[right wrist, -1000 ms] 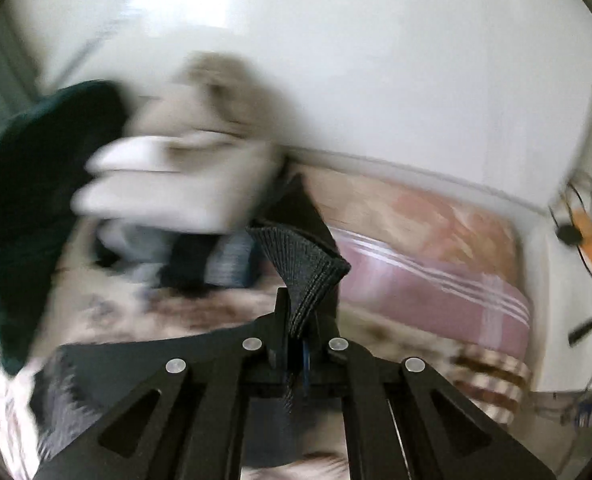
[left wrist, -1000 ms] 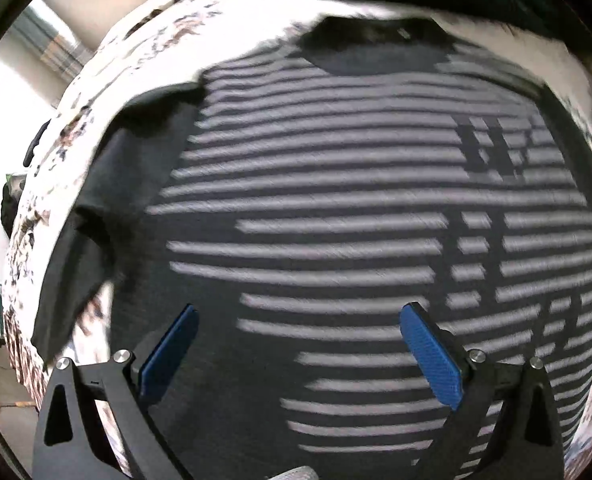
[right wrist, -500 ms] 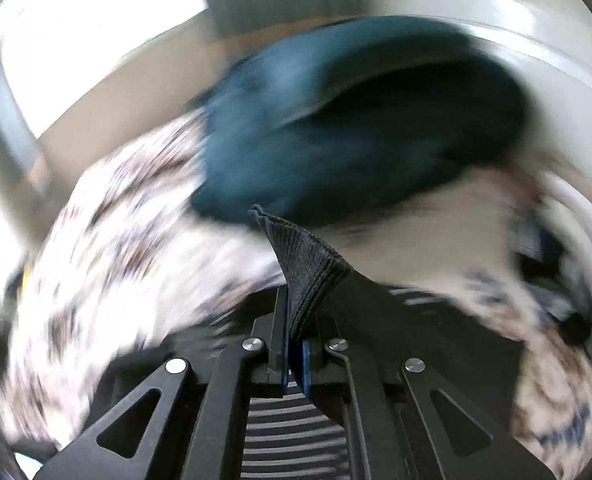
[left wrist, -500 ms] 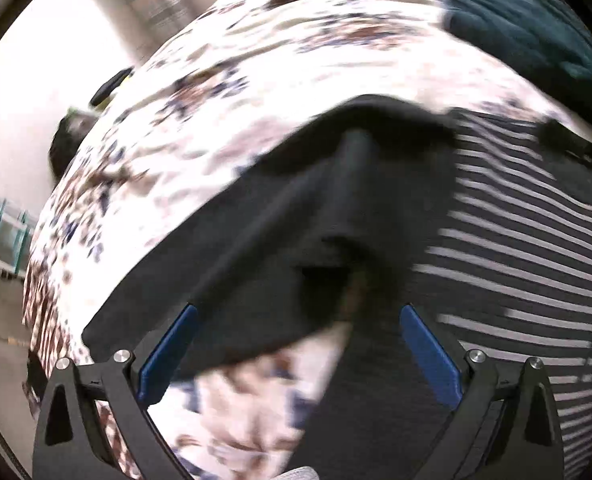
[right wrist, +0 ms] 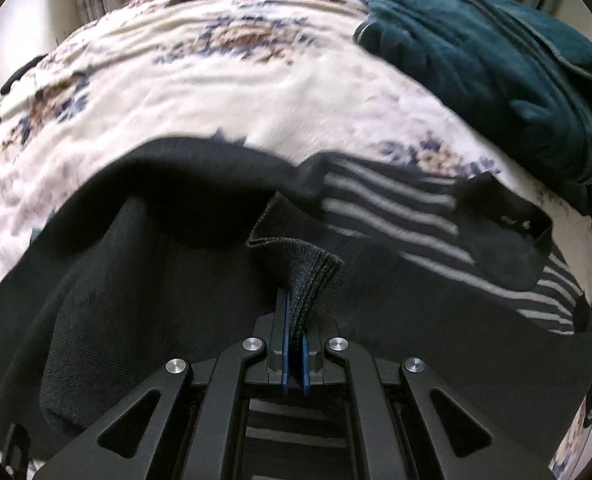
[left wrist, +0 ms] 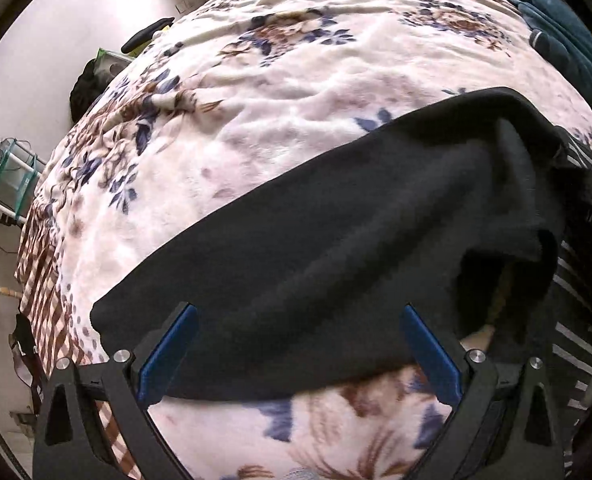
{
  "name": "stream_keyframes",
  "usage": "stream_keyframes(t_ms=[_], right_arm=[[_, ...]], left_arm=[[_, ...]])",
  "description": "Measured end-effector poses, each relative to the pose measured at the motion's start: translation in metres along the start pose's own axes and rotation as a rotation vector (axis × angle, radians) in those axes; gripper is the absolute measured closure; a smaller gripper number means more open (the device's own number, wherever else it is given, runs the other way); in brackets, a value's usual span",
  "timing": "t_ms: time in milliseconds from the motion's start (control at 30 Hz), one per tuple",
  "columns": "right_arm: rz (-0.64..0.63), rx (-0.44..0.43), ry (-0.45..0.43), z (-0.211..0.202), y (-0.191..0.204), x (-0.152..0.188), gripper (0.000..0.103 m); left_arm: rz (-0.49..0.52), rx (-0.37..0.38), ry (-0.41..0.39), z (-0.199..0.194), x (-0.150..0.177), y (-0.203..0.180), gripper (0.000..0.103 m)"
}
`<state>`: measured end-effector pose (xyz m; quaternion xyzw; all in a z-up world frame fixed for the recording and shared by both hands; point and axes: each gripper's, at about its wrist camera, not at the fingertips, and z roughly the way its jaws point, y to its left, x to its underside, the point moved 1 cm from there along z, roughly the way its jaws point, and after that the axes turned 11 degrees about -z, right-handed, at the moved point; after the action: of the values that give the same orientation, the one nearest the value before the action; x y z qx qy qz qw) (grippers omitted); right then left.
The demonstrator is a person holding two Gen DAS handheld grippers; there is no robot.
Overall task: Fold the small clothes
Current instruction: 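Fold the held sleeve across the sweater body with the right tool and release, then grasp the other sleeve cuff with the left tool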
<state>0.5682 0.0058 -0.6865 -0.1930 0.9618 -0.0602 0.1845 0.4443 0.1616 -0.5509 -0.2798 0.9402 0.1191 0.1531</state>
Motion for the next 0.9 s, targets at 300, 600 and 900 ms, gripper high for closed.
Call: stream_keyframes(t_ms=[300, 600, 900], right_arm=[[0.278, -0.171, 0.061, -0.059, -0.079, 0.061, 0.040], [0.468, -0.054, 0.186, -0.093, -0.137, 0.161, 0.036], [0.454, 0.116, 0.259, -0.078, -0.138, 0.200, 0.017]], left_arm=[[-0.132, 0.038, 0.114, -0.005, 0.012, 0.057, 0.000], [-0.704, 0.269, 0.434, 0.053, 0.058, 0.174, 0.000], [-1.123, 0.276, 0.364, 0.088, 0.047, 0.219, 0.017]])
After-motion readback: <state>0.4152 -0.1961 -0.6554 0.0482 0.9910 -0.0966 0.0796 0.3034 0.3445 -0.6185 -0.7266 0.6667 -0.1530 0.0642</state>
